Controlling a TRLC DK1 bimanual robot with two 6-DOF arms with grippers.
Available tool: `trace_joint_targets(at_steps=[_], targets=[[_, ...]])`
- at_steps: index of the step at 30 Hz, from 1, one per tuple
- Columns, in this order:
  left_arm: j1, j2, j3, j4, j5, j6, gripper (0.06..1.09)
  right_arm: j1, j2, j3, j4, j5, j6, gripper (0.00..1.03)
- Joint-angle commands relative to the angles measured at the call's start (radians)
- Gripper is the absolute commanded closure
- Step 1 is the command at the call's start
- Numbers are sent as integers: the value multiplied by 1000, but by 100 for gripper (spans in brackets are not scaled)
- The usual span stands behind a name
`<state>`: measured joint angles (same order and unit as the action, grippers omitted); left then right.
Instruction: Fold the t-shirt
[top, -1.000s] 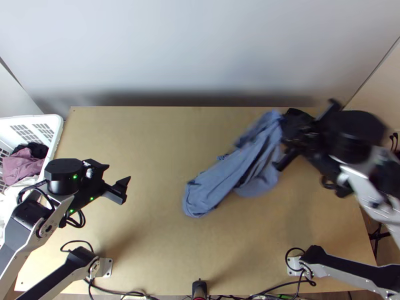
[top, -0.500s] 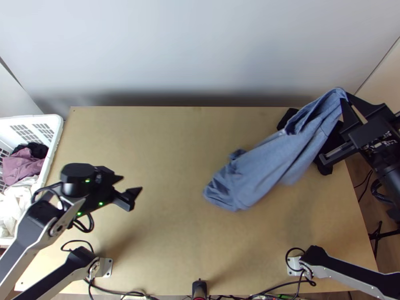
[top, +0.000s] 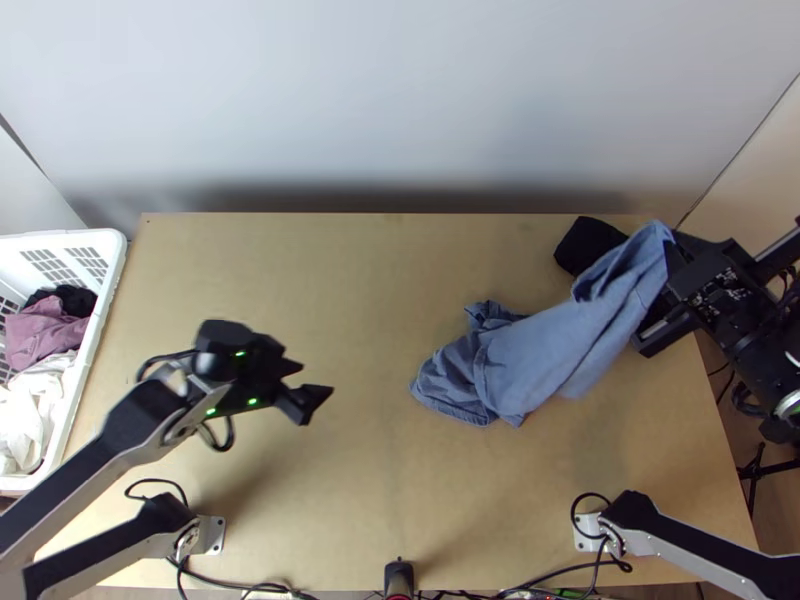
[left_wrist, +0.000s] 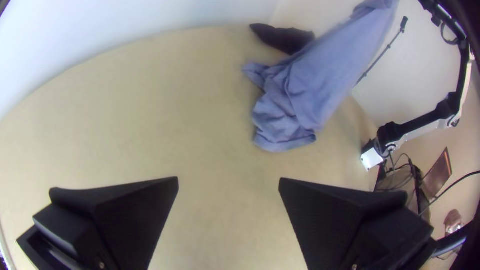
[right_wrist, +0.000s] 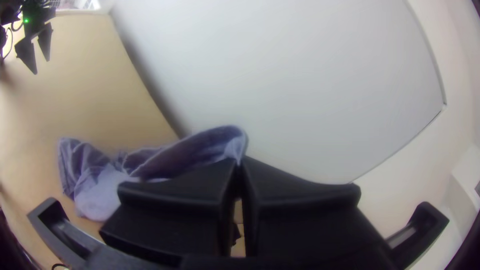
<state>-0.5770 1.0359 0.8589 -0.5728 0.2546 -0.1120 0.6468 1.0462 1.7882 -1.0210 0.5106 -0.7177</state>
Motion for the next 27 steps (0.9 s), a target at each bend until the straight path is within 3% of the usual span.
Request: trace_joint_targets(at_steps=[1,10,21,27], targets=[[-115,231,42,183,2,17,11,-82,-17,-13,-120,-27,80,100],[-264,515,239,315,-23,-61,11,-138,-21,-13,-154,-27,86,100],[-354,849,684,248,-28,-28,11,-138,-14,-10,-162,-27,84,100],[-357,967,801,246,-29,-55,11,-139,-12,-10,-156,-27,84,100]])
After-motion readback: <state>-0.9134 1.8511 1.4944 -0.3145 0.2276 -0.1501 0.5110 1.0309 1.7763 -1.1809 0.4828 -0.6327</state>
